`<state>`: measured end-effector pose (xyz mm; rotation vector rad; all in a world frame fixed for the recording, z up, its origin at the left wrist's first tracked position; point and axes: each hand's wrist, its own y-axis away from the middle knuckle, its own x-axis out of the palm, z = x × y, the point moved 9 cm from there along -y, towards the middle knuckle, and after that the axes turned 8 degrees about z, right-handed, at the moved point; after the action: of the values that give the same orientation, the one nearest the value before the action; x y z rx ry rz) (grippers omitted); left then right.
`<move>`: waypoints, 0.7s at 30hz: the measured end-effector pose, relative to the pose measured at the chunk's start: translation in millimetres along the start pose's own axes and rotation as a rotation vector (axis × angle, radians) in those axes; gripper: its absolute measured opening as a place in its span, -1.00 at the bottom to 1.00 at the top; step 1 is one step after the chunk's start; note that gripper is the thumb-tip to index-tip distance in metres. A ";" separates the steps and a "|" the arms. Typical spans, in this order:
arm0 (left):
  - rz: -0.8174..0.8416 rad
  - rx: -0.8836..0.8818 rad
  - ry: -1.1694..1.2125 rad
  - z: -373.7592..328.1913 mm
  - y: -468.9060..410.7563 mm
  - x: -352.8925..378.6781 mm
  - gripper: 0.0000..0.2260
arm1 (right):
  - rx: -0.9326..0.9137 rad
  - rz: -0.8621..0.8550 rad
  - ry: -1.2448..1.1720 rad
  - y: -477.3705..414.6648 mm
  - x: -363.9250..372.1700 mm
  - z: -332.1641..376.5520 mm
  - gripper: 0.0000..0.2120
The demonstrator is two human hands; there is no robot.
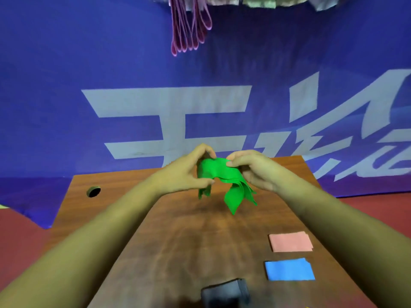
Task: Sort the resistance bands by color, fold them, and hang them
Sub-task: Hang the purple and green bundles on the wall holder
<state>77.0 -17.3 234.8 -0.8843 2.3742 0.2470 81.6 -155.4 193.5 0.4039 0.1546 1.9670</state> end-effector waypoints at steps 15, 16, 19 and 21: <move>-0.198 0.020 0.226 -109.5 -67.7 -43.9 -0.75 | -0.484 0.076 0.430 47.9 -14.0 123.0 -0.39; -0.206 0.024 0.220 -117.0 -71.6 -47.4 -0.75 | -0.504 0.062 0.428 50.9 -16.0 133.5 -0.43; -0.240 0.032 0.171 -138.6 -81.2 -57.6 -0.75 | -0.547 0.046 0.520 62.4 -20.5 163.3 -0.48; -0.274 0.025 0.126 -150.2 -84.6 -66.6 -0.75 | -0.557 0.067 0.557 68.7 -22.7 179.6 -0.47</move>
<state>102.8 -100.1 398.0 -1.2308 2.3285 0.0531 93.7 -218.2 376.3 -0.5096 -0.0598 2.0436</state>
